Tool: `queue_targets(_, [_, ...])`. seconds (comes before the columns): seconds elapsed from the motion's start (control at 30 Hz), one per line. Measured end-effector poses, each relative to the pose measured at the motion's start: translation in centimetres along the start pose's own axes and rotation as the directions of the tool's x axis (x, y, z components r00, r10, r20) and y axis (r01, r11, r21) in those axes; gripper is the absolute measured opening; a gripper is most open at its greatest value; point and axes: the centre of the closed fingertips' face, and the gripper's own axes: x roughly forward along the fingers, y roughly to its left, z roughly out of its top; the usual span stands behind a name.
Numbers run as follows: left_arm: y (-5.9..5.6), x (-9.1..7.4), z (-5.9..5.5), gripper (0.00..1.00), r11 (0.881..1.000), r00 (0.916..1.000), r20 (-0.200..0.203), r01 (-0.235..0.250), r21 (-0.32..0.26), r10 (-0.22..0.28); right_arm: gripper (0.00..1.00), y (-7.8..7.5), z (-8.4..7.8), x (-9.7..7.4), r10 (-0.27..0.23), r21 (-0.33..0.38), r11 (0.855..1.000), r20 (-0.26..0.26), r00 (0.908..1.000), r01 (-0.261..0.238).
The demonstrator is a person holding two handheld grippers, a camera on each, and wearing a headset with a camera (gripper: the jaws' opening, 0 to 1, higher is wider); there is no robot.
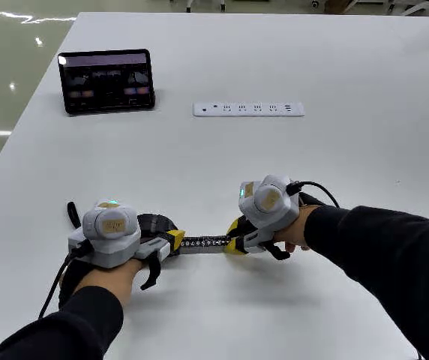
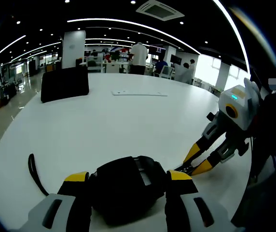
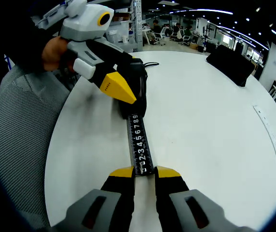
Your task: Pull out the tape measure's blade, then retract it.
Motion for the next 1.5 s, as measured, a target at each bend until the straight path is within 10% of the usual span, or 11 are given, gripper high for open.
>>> queue_targets(1.5, [0.2, -0.1, 0.1, 0.58, 1.0, 1.0, 0.004, 0.004, -0.013, -0.003, 0.11, 0.5, 3.7, 2.5, 0.014, 0.029, 0.999, 0.084, 0.9964, -0.017])
